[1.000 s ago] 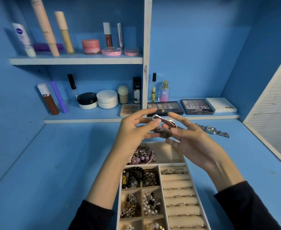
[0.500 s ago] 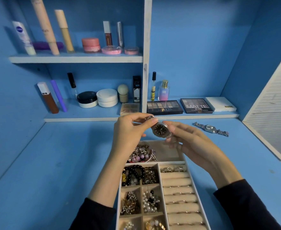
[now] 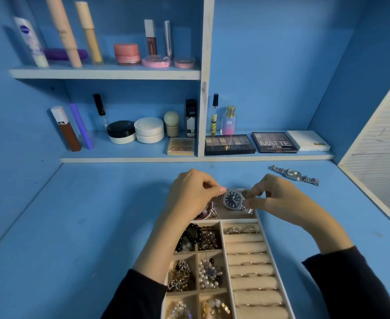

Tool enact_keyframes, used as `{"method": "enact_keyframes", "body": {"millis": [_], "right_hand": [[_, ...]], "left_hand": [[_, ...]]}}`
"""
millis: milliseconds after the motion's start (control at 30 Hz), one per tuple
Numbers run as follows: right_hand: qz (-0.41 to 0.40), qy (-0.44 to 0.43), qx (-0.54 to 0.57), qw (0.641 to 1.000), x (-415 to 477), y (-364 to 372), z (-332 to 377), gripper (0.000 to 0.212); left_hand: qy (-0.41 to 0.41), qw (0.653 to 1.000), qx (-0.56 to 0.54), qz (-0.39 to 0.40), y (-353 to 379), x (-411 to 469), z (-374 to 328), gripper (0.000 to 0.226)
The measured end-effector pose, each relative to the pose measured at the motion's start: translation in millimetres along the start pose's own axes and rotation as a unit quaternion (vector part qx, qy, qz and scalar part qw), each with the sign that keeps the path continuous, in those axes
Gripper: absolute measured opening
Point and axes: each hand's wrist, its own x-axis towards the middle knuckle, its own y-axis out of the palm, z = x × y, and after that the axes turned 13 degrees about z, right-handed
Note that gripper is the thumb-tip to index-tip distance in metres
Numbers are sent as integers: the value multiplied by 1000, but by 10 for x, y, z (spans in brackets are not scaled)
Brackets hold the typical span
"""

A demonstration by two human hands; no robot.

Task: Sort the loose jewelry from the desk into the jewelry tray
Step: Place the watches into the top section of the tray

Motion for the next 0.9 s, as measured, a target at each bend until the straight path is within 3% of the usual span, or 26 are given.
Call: {"method": "enact_keyframes", "body": {"millis": [100,167,267,433,567,733,900], "right_hand": [[7,-20,-41,999,-1,14,-7,17],[1,-27,-81,996,16,28,-18,5],[6,-37,-140,989,35,76,-34,16],[-15,-44,-167,985,52,96,-39,15],[-35,-64,-139,988,66,101,-79,12],[-29,-76,-66,994,127,48,-165,7],[-163,-9,-12,986,252,-212,-490,9]], "left_hand": [[-5,1000,14,2,9,0,14,15],[-16,1000,12,-5,23,1,14,12],[-17,999,41,-21,54,2,2,12],[-6,995,88,-41,85,-13,-17,15],[3,989,136,-51,90,-11,-21,21],[15,991,122,-45,96,4,-36,21],[52,998,45,-16,130,31,-187,16]]}}
